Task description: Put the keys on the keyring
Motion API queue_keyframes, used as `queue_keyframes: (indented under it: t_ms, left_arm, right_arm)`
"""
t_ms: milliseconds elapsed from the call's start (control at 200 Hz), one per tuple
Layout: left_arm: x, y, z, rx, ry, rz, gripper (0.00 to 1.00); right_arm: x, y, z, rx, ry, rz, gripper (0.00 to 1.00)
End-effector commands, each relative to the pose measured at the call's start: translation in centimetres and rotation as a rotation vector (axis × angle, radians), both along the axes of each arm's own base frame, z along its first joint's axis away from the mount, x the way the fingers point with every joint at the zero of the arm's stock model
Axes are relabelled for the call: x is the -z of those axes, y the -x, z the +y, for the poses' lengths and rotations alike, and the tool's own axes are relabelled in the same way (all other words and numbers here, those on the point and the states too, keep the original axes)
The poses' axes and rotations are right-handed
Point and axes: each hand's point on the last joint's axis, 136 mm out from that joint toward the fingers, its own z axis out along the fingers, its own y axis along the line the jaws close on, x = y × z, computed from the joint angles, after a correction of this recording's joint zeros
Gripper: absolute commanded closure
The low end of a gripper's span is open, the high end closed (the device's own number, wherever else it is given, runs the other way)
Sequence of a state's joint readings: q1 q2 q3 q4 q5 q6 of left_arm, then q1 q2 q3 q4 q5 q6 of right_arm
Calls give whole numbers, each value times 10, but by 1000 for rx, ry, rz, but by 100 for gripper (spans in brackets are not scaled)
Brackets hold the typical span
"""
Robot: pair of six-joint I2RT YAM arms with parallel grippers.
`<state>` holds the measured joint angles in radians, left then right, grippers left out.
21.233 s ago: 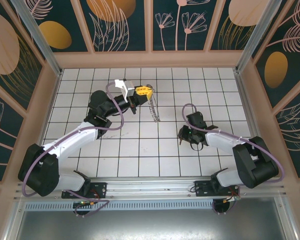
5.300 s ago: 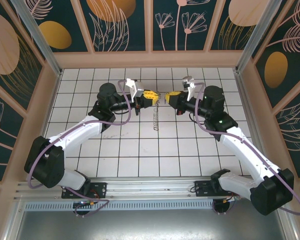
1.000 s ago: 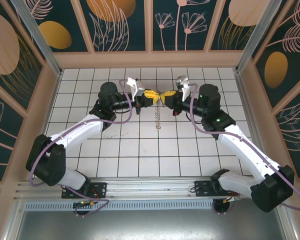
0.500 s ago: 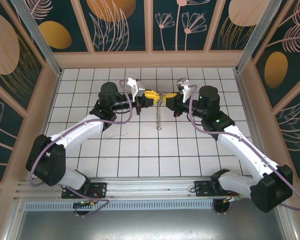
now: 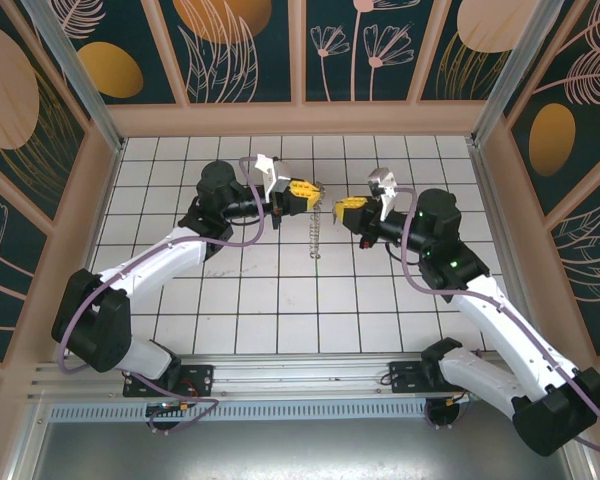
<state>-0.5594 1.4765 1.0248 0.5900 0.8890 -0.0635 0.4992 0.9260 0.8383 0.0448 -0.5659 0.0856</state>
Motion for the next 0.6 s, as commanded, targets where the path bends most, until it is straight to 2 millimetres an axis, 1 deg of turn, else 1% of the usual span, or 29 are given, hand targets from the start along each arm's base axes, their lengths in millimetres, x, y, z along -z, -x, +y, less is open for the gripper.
queue_keyframes:
  t_ms: [0,160,430,596]
  left_arm:
    - [-21,11,-2,55,32,-58,100]
    - [-24,15,-1,70,31,-55,100]
    - [-18,16,-2,78,15,-31,100]
    - [-19,17,-1,76,15,-33,100]
  right_arm:
    - [3,10,3,-55,2,-14,100]
    - [5,7,3,-49,8,-21,100]
    - [-1,-3,9,-55,18,-44,100]
    - [-7,-6,11,-57,10,-62,100]
